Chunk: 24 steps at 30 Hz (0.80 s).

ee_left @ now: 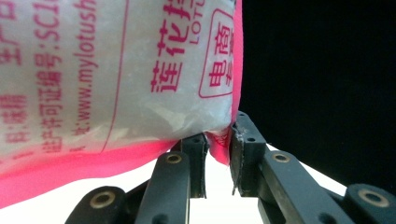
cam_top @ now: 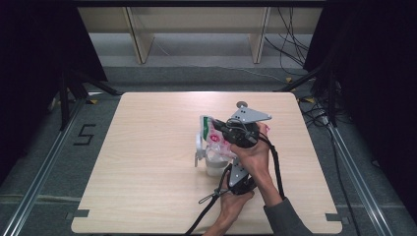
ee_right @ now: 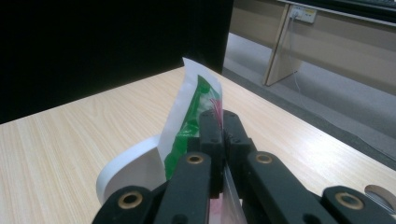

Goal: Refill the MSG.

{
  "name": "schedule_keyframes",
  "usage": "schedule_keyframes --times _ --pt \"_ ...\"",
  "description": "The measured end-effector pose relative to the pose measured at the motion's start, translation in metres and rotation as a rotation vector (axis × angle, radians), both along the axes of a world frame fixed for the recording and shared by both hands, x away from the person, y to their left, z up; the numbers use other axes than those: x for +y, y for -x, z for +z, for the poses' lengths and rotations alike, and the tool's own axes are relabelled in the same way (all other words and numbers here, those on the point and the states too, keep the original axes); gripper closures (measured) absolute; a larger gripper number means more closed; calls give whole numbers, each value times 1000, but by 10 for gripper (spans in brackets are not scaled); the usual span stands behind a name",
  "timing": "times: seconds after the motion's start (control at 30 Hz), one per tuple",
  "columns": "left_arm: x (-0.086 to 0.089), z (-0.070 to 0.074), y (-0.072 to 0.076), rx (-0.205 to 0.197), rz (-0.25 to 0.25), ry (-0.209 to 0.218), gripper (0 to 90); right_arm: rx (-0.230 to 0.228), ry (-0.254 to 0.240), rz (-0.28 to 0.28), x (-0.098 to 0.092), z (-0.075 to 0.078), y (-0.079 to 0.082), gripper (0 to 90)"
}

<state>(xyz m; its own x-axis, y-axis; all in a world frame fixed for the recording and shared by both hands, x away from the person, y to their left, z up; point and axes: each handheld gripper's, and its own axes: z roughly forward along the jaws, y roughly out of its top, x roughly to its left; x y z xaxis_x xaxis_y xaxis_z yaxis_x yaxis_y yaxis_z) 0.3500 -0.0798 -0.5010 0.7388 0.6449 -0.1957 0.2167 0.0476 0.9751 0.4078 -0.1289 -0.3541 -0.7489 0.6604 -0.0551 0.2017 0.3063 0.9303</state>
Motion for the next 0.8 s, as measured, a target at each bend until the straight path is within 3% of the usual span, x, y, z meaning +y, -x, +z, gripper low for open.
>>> schedule_keyframes --times 0.1,0.17,0.2,0.27,0.4,0.57,0.67,0.73,0.8 --pt "0 0 0 5 0 -3 773 -17 2 -3 0 -1 -2 900" --pt "0 -1 0 5 1 -2 773 9 4 -5 0 -1 0 900" --pt "0 0 1 11 10 -16 773 -11 18 2 -1 0 -1 900" --pt "0 0 0 4 1 -1 773 8 5 0 0 0 0 900" --pt "1 0 1 12 11 -19 773 -1 11 -5 1 -1 -1 900" --pt "1 0 0 6 11 -9 773 -14 19 13 1 0 -2 900" --pt "1 0 1 9 10 -16 773 3 13 3 1 0 -1 900" --pt "-1 -1 -1 6 -25 6 772 -8 20 1 2 -1 -1 900" --pt "1 0 0 8 8 -10 773 -6 21 12 3 -1 -2 900"
